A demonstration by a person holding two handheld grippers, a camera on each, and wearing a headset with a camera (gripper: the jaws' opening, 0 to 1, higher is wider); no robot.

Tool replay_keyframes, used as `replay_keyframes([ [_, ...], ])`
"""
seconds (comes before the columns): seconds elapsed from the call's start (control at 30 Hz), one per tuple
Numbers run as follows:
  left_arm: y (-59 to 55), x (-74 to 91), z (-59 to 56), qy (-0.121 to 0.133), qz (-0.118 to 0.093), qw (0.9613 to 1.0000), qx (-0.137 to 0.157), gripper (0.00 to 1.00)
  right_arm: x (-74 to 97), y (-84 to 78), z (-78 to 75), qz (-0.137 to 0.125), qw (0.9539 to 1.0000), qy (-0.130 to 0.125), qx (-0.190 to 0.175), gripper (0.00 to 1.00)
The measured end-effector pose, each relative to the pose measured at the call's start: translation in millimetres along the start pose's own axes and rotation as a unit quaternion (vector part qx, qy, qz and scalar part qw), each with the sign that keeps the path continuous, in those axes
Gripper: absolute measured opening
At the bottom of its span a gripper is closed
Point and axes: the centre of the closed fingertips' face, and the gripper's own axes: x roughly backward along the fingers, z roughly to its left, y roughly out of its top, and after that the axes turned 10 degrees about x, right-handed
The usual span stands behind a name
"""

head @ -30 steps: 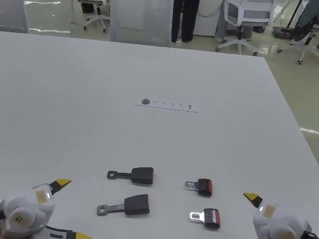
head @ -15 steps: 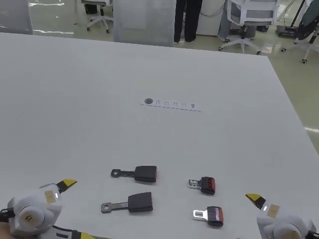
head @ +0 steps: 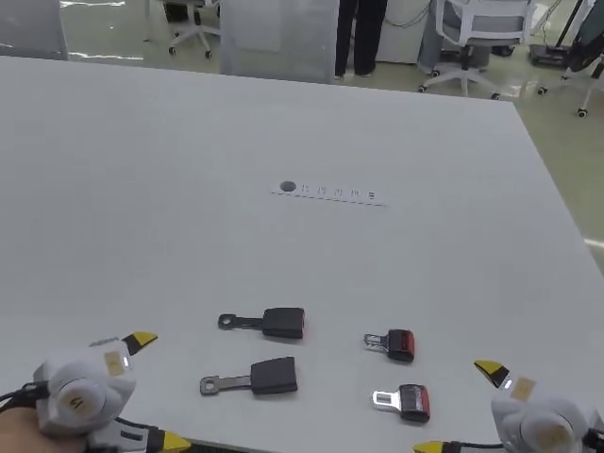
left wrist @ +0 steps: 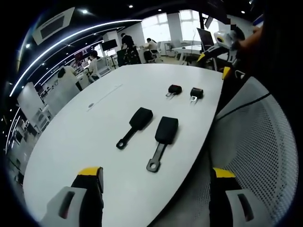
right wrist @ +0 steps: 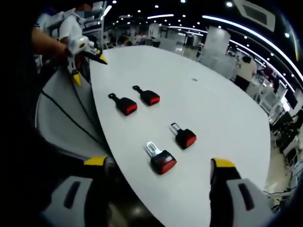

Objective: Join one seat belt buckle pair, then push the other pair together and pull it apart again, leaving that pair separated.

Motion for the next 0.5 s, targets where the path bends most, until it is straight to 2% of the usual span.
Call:
replay_keyframes([
  [0.13, -1.3, -3.5, 2.7, 0.006, 0.008, 0.9999, -0.011, 0.93, -1.1, 0.5, 2.3, 0.001, 0.9998, 0.011, 0.015, 0.91],
  [0.17, -1.5, -5.0, 4.9, 0.010, 0.012, 0.9998, -0.013, 0.93, -2.3, -0.4, 5.6, 0.005, 0.9997, 0.023, 0.010, 0.93],
  [0.23, -2.0, -6.6, 6.3, 0.010, 0.021, 0.9997, -0.007, 0.88, -4.8, -2.7, 6.6, 0.011, 0.9990, 0.029, 0.032, 0.94],
  [0.33, 0.7, -12.0, 7.5, 0.008, 0.020, 0.9997, -0.008, 0.89, -7.3, -6.0, 5.5, 0.015, 0.9989, 0.030, 0.033, 0.94],
  [0.4, 0.8, -14.9, 6.5, 0.004, 0.026, 0.9995, -0.017, 0.88, -9.4, -8.6, 4.6, 0.022, 0.9981, 0.033, 0.047, 0.93],
  [0.5, 3.4, -20.0, 6.3, -0.001, 0.031, 0.9991, -0.028, 0.88, -13.0, -7.5, 2.0, 0.021, 0.9979, 0.036, 0.050, 0.90],
])
